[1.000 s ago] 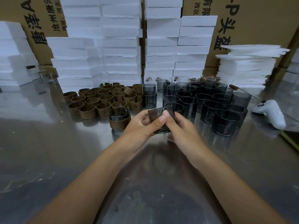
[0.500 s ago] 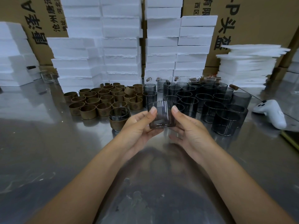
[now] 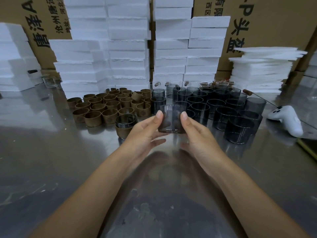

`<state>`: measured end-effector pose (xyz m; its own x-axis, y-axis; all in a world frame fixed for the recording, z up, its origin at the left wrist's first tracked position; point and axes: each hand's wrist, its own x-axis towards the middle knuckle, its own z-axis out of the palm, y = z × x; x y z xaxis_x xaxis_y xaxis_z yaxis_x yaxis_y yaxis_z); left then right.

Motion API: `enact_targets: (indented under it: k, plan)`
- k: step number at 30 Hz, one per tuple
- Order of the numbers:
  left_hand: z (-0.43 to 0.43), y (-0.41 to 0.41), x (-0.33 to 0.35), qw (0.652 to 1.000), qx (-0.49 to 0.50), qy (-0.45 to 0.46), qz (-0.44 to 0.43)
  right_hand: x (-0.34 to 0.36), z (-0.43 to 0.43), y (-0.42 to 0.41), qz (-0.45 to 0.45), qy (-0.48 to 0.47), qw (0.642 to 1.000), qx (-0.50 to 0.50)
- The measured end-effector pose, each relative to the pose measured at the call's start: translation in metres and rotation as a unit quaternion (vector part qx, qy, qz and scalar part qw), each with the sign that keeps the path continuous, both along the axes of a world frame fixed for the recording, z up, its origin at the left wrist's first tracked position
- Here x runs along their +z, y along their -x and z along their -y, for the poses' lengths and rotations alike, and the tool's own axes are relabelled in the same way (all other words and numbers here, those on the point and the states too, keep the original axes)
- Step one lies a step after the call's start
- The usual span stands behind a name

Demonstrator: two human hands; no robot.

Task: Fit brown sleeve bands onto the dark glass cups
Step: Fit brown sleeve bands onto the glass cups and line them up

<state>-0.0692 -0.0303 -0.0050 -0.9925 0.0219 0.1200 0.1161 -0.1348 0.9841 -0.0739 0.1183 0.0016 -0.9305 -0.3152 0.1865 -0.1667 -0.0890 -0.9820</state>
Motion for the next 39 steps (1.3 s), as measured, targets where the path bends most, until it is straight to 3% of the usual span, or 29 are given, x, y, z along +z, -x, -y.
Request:
enact_targets:
  k: [3, 7, 13, 24, 30, 33, 39]
  plan:
    - [0.003, 0.0, -0.001, 0.999, 0.052, 0.004, -0.014, -0.001, 0.0, 0.001, -0.014, 0.017, 0.999, -0.043]
    - [-0.001, -0.001, -0.005, 0.999, 0.026, 0.021, -0.014, -0.004, 0.0, 0.004, 0.007, 0.007, 0.997, -0.08]
    - [-0.003, -0.002, -0.004, 1.0, 0.014, 0.013, -0.026, -0.005, 0.0, 0.004, -0.001, -0.014, 0.999, -0.049]
    - [0.002, -0.003, 0.0, 0.993, -0.085, -0.082, -0.021, -0.001, -0.009, 0.01, 0.052, 0.081, 0.995, -0.006]
    - [0.002, -0.001, -0.001, 0.991, -0.1, -0.092, -0.018, 0.001, -0.004, 0.006, 0.043, 0.052, 0.998, 0.011]
    - [0.001, -0.001, 0.0, 0.995, -0.069, -0.068, -0.014, 0.0, -0.003, 0.005, 0.048, 0.029, 0.998, 0.015]
    - [-0.001, -0.001, -0.004, 0.996, 0.04, 0.069, -0.04, 0.001, -0.007, 0.005, 0.056, 0.072, 0.995, -0.046]
